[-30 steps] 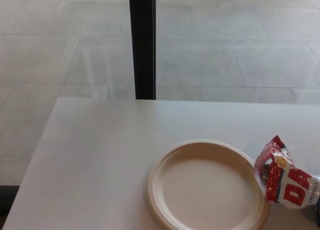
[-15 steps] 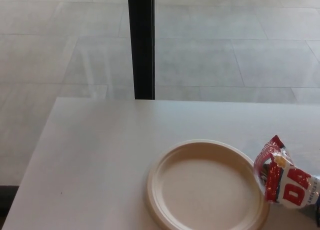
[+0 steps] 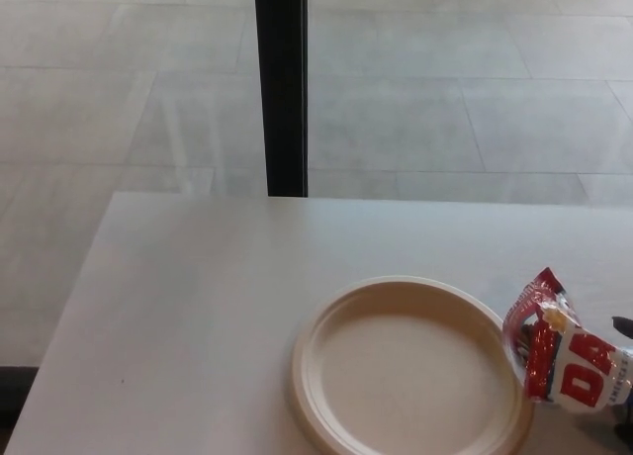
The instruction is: The robot uses its right hand to pick up a bag of sunflower seeds kept in the middle of the desk and tilts it over a plate kept next to it to pour out a few seeds and then puts the bag of seeds back on the desk
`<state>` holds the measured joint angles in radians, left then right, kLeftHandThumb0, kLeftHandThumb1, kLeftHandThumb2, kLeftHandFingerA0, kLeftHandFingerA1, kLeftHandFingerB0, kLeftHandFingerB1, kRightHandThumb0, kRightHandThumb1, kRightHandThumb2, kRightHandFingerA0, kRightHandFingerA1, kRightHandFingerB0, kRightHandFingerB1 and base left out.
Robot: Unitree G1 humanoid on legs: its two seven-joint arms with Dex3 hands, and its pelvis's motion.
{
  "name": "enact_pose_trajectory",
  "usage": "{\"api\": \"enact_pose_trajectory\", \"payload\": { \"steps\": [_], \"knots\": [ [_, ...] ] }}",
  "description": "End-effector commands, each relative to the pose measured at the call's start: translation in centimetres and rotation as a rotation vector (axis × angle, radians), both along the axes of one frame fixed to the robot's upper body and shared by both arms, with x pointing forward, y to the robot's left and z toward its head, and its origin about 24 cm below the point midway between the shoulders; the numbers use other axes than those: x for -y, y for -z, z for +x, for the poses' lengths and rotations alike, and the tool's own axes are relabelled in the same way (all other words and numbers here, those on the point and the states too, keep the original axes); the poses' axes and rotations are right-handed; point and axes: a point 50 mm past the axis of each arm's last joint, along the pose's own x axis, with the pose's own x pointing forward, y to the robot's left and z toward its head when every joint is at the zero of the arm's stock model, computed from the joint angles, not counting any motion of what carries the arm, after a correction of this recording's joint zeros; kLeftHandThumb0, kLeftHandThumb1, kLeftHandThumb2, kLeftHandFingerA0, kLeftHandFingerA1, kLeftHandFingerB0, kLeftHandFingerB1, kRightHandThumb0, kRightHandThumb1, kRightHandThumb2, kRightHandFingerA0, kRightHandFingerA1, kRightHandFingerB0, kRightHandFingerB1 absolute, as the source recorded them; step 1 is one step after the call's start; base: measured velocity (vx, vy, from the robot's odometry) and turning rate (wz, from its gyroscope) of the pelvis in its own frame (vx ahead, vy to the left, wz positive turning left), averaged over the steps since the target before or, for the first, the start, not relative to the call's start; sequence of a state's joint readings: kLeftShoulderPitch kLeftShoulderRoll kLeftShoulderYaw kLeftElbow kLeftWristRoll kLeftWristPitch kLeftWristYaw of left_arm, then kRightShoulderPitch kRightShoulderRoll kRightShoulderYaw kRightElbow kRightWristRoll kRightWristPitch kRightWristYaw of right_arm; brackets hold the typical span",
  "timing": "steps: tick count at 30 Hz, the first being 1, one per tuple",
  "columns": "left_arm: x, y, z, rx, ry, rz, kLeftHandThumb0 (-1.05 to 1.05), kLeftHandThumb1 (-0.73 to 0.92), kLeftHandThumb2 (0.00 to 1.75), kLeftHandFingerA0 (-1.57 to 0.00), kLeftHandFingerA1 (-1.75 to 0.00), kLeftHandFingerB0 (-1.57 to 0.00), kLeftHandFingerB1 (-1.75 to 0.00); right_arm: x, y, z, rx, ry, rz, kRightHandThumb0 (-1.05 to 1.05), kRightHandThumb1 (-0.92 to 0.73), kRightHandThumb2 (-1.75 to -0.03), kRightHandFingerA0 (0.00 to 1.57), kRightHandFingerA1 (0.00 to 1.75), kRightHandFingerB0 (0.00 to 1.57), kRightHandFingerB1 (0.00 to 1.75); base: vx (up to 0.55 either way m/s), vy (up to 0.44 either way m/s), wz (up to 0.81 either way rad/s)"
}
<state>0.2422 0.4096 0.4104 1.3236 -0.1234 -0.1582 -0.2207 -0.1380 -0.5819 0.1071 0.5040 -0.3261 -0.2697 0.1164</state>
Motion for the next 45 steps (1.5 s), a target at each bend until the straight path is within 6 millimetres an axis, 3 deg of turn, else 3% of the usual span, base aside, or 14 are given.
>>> {"api": "enact_pose_trajectory", "payload": {
  "steps": [1, 2, 4, 5, 8, 13, 16, 18, 20, 21, 22, 28, 43, 45],
  "knots": [
    [-0.2, -0.1, 0.1, 0.004, 0.003, 0.025, -0.75, 0.70, 0.62, -0.46, -0.52, -0.39, -0.34, 0.2, 0.2, 0.4, -0.062, -0.027, -0.042, -0.67, -0.50, -0.76, 0.00, 0.55, 0.01, 0.25, 0.00, 0.000, 0.00],
    [-0.2, -0.1, 0.1, -0.001, 0.008, 0.021, -0.75, 0.71, 0.62, -0.46, -0.51, -0.36, -0.34, 0.3, 0.4, 0.5, -0.100, -0.043, -0.104, -0.43, -0.70, -0.61, 0.30, 0.62, 0.00, 0.21, 0.00, 0.000, 0.00],
    [-0.2, -0.1, 0.0, -0.004, 0.010, 0.020, -0.75, 0.71, 0.62, -0.46, -0.51, -0.36, -0.34, 0.4, 0.4, 0.5, -0.117, -0.050, -0.130, -0.43, -0.70, -0.61, 0.30, 0.62, 0.00, 0.21, 0.00, 0.000, 0.00],
    [-0.2, -0.2, 0.0, -0.005, 0.018, 0.018, -0.75, 0.72, 0.62, -0.45, -0.51, -0.37, -0.34, 0.6, 0.5, 0.3, -0.132, -0.060, -0.135, -0.27, -0.79, -0.63, 0.59, 0.80, 0.01, 0.28, 0.00, 0.000, 0.00],
    [-0.2, -0.1, 0.0, 0.014, -0.017, 0.006, -0.75, 0.70, 0.62, -0.44, -0.52, -0.37, -0.34, 0.7, 0.7, 0.1, -0.126, -0.052, -0.116, -0.15, -0.85, -0.68, 0.83, 0.77, 0.14, 0.30, 0.00, 0.000, 0.00],
    [-0.2, -0.2, 0.2, 0.010, 0.032, 0.021, -0.74, 0.74, 0.63, -0.42, -0.50, -0.35, -0.34, 0.1, 0.7, 0.3, -0.157, -0.072, -0.086, -0.20, -0.89, -0.69, 0.93, 0.92, 0.35, 0.32, 0.00, 0.000, 0.00],
    [-0.2, -0.2, 0.2, 0.010, 0.012, 0.016, -0.73, 0.74, 0.62, -0.42, -0.49, -0.34, -0.33, -0.5, 0.7, 0.3, -0.160, -0.099, -0.078, -0.19, -0.84, -0.76, 0.91, 1.32, 0.56, 0.41, 0.00, 0.000, 0.00],
    [-0.2, -0.1, 0.2, -0.001, 0.019, 0.025, -0.74, 0.75, 0.63, -0.42, -0.49, -0.33, -0.33, -1.3, 0.9, 0.3, -0.140, -0.143, -0.067, -0.14, -0.71, -0.93, 0.85, 1.41, 0.92, 0.59, 0.00, 0.000, 0.00],
    [-0.2, -0.1, 0.1, -0.001, 0.019, 0.028, -0.74, 0.75, 0.63, -0.44, -0.51, -0.35, -0.34, -1.5, 1.0, 0.2, -0.138, -0.155, -0.061, -0.14, -0.69, -0.98, 0.79, 1.42, 0.95, 0.82, 0.00, 0.000, 0.00],
    [-0.1, -0.1, 0.0, -0.006, 0.024, 0.026, -0.76, 0.76, 0.63, -0.41, -0.50, -0.33, -0.33, -1.7, 1.2, 0.0, -0.125, -0.153, -0.033, -0.17, -0.69, -1.02, 0.80, 1.56, 0.81, 1.42, 0.00, 0.000, 0.00],
    [-0.2, -0.2, 0.1, -0.009, 0.041, 0.027, -0.78, 0.76, 0.64, -0.41, -0.50, -0.34, -0.33, -2.2, 1.4, -0.2, -0.086, -0.151, 0.017, -0.19, -0.68, -1.01, 0.76, 1.75, 0.69, 1.63, 0.00, 0.000, 0.00],
    [-0.2, -0.2, 0.1, -0.002, 0.033, 0.022, -0.76, 0.75, 0.63, -0.40, -0.49, -0.34, -0.33, -2.8, 1.8, -0.8, 0.004, -0.144, 0.068, -0.22, -0.80, -0.86, 0.72, 1.75, 0.65, 1.65, 0.00, 0.000, 0.00],
    [-0.3, -0.3, -0.3, -0.011, 0.021, 0.026, -0.78, 0.63, 0.73, -0.37, -0.52, -0.32, -0.39, -2.2, 3.8, -3.2, 0.128, -0.020, 0.238, -0.18, -0.67, -1.05, 0.74, 1.75, 0.65, 1.64, 0.00, 0.000, 0.00],
    [-0.3, -0.3, -0.3, -0.014, 0.032, 0.030, -0.76, 0.76, 0.63, -0.39, -0.49, -0.35, -0.34, -2.2, 3.8, -3.2, 0.133, -0.018, 0.238, -0.18, -0.69, -1.01, 0.74, 1.75, 0.65, 1.64, 0.00, 0.000, 0.00]
  ]
}}
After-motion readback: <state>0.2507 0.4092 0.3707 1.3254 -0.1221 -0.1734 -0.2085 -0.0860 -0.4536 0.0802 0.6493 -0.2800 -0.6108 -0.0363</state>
